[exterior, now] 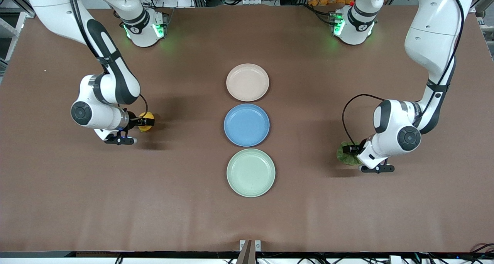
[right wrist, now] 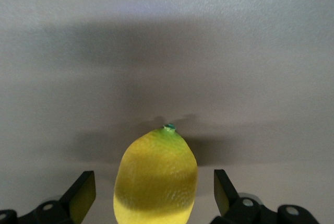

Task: Place lemon and lettuce in plates
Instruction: 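Grasp the lemon with the right gripper while the left gripper grasps the lettuce, then carry the lemon to the beige plate while the left gripper carries the lettuce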

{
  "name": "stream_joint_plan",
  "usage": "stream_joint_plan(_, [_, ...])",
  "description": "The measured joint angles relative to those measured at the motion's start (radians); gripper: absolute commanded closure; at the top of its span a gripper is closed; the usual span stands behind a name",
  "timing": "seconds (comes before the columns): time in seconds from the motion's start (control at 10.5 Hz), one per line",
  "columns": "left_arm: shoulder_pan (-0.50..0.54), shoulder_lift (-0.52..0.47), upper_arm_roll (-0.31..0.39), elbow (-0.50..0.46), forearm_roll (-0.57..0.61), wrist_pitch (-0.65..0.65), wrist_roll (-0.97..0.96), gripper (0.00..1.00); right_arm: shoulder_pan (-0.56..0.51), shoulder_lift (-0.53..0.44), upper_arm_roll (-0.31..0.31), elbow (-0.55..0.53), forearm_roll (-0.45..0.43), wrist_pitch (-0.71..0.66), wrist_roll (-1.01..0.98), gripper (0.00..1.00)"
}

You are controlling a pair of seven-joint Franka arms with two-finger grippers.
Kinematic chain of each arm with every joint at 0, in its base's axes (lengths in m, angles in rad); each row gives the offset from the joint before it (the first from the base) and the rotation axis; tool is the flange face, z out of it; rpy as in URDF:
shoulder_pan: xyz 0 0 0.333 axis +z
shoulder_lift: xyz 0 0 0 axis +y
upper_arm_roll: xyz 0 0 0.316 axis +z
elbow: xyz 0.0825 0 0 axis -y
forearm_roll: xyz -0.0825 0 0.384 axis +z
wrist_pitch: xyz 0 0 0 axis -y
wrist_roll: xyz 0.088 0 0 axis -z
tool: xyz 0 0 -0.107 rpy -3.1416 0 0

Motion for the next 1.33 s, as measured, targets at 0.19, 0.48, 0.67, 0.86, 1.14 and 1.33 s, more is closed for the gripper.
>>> stream_joint_plan(0.19, [0.000,0.005,0.000,0.002,0.000,0.005,0.000,0.40,0.003,0.015,0.000,0.000,0.034,0.002,0.000,0.59])
stream_joint_plan(0.48, [0.002,0.004,0.006,0.011,0.000,0.003,0.000,0.83,0.014,0.015,0.000,0.003,0.037,0.003,-0.001,0.96])
stream_joint_plan(0.67, [0.004,0.003,0.005,0.015,0.000,0.003,0.000,1.00,0.031,0.015,0.007,0.014,0.037,-0.014,-0.001,1.00])
stream_joint_plan(0.86, [0.000,0.003,-0.001,0.016,0.000,0.005,0.000,1.00,0.046,0.007,0.037,0.076,0.037,-0.132,0.033,1.00])
stream_joint_plan(1.14, [-0.013,0.000,-0.003,0.045,0.000,0.002,0.000,1.00,0.097,-0.032,0.116,0.162,0.037,-0.237,0.177,1.00])
stream_joint_plan(1.33, [-0.049,-0.016,-0.004,0.090,0.000,-0.045,0.000,1.00,0.132,-0.041,0.178,0.179,0.037,-0.242,0.292,1.00])
